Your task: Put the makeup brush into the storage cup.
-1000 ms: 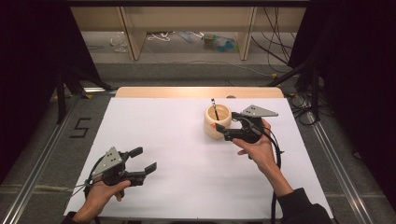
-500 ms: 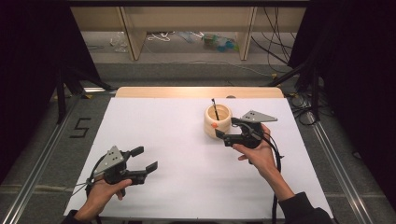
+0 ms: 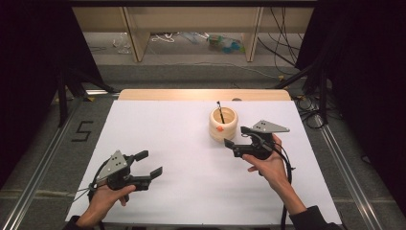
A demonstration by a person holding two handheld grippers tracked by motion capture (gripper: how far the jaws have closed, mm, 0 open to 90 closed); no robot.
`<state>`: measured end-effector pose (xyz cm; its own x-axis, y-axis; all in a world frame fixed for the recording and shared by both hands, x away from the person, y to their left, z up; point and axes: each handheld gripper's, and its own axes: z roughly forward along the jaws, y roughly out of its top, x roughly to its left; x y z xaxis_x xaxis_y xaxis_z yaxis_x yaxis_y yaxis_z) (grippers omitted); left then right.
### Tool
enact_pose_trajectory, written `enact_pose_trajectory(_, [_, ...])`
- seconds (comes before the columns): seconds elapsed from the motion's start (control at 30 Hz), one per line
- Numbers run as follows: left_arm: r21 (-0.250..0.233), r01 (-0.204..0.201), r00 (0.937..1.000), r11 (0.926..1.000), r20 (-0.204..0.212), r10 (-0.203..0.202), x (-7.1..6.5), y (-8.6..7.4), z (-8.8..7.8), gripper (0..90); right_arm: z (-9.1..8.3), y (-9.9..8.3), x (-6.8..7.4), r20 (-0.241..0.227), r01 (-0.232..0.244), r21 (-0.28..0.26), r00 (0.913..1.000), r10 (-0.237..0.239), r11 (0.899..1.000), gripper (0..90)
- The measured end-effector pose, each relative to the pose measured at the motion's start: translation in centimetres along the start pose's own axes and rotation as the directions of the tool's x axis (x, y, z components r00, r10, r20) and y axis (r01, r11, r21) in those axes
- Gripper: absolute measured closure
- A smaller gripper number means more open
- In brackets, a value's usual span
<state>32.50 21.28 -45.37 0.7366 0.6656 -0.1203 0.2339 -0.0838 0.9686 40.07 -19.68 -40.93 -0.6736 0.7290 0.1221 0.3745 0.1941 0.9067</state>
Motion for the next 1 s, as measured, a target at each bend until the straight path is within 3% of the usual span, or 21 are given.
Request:
enact_pose_trajectory(0.27, [0.0, -0.002, 1.0, 1.0, 0.003, 0.002, 0.2, 0.0, 0.1, 17.8, -0.4, -0.5, 0.2, 0.002, 0.003, 0.0, 1.0, -0.003, 1.0, 18.1])
enact_pose_trajectory(0.33, [0.001, 0.016, 0.9999, 0.9999, -0.004, -0.016, 0.0, -0.1, 0.0, 17.8, -0.4, -0.7, 0.4, -0.011, -0.007, 0.004, 0.9999, 0.007, 1.0, 18.2])
enact_pose_trajectory(0.63, [-0.004, 0.002, 1.0, 1.0, -0.003, -0.002, 0.0, 0.0, -0.2, 17.8, -0.7, -1.3, 0.9, -0.025, -0.002, 0.013, 0.9997, 0.002, 1.0, 18.2])
enact_pose_trajectory(0.67, [-0.003, 0.001, 1.0, 1.0, -0.003, -0.001, 0.0, -0.1, -0.2, 17.8, -0.6, -1.4, 0.9, -0.03, -0.002, -0.012, 0.9996, 0.002, 1.0, 18.2])
enact_pose_trajectory(1.0, [-0.002, 0.0, 1.0, 1.0, -0.004, 0.0, 0.0, 0.0, -0.2, 17.8, -2.0, -2.1, 1.1, -0.025, -0.012, -0.022, 0.9996, 0.011, 1.0, 17.1])
